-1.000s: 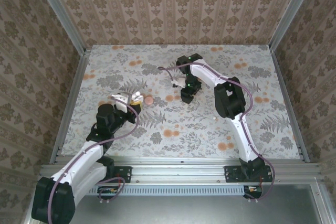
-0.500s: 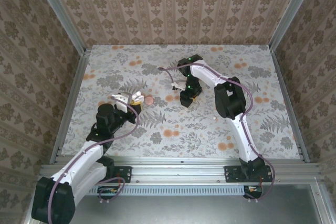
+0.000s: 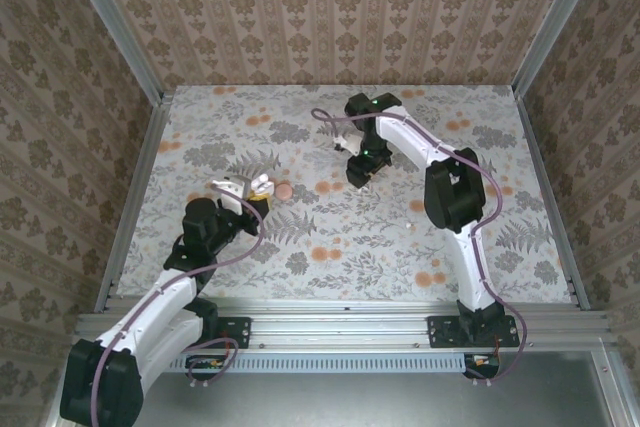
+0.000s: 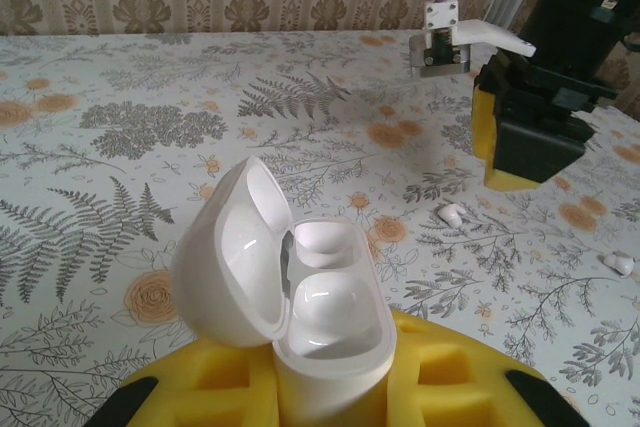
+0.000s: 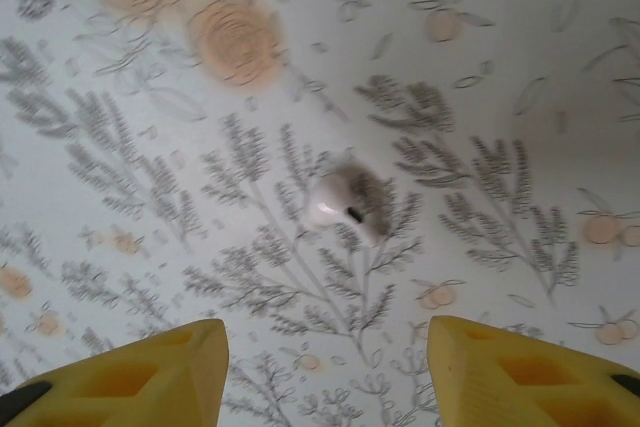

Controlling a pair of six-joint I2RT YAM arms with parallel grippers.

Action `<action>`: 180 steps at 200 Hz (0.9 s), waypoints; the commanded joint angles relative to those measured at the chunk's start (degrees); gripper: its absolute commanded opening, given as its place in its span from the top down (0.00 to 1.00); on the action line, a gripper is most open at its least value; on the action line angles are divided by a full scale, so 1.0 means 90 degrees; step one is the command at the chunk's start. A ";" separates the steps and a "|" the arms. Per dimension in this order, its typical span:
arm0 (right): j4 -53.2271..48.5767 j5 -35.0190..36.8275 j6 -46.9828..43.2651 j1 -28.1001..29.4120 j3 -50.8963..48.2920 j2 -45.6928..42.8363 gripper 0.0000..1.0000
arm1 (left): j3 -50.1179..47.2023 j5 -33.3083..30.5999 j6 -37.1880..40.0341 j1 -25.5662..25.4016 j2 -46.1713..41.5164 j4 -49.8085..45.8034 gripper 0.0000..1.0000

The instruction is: Insert wireless bluetooth earbuds into charging case

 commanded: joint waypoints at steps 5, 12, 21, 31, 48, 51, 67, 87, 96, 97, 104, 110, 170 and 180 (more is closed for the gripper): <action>0.0330 0.0066 0.0362 -0.0192 0.0026 0.0017 0.40 | 0.0176 -0.0097 -0.0057 0.0043 -0.0117 0.0117 0.89; 0.0352 0.0085 0.0366 -0.0214 0.0017 0.0049 0.39 | 0.0181 -0.0097 -0.0047 0.0038 -0.0102 0.0112 0.89; 0.0320 0.0088 0.0315 -0.0223 0.0016 0.0091 0.38 | 0.0188 -0.0088 -0.0010 0.0038 -0.0073 0.0118 0.89; 0.0295 0.0072 0.0274 -0.0219 0.0016 0.0141 0.38 | 0.0191 -0.0078 0.0008 0.0038 -0.0034 0.0128 0.89; 0.0219 -0.0049 0.0229 -0.0233 0.0015 0.0221 0.38 | 0.0181 -0.0054 0.0010 0.0038 0.0047 0.0194 0.89; 0.0204 -0.0078 0.0219 -0.0234 0.0016 0.0235 0.38 | 0.0181 -0.0049 0.0010 0.0046 0.0061 0.0198 0.89; 0.0088 -0.0217 0.0168 -0.0229 0.0018 0.0315 0.38 | 0.0190 -0.0029 0.0000 0.0039 0.0103 0.0235 0.89; 0.0006 -0.0186 0.0161 -0.0230 -0.0020 0.0396 0.39 | 0.0181 -0.0075 -0.0007 0.0039 0.0058 0.0235 0.89; 0.0029 -0.0187 0.0161 -0.0233 -0.0065 0.0416 0.40 | 0.0169 -0.0097 0.0002 0.0038 0.0012 0.0213 0.89; 0.0030 -0.0187 0.0161 -0.0233 -0.0068 0.0417 0.40 | 0.0160 -0.0102 0.0006 0.0038 0.0009 0.0211 0.89; 0.0066 -0.0220 0.0170 -0.0229 -0.0109 0.0427 0.40 | 0.0162 -0.0135 0.0018 0.0046 -0.0035 0.0192 0.89; 0.0089 -0.0269 0.0178 -0.0234 -0.0136 0.0435 0.41 | 0.0162 -0.0160 0.0029 0.0038 -0.0066 0.0175 0.90; 0.0112 -0.0673 0.0134 -0.0178 -0.0161 0.0624 0.45 | 0.0113 -0.0316 -0.0005 0.0038 -0.0140 0.0167 0.90; 0.0081 -0.0698 0.0102 -0.0168 -0.0168 0.0663 0.45 | 0.0113 -0.0341 -0.0008 0.0038 -0.0143 0.0178 0.90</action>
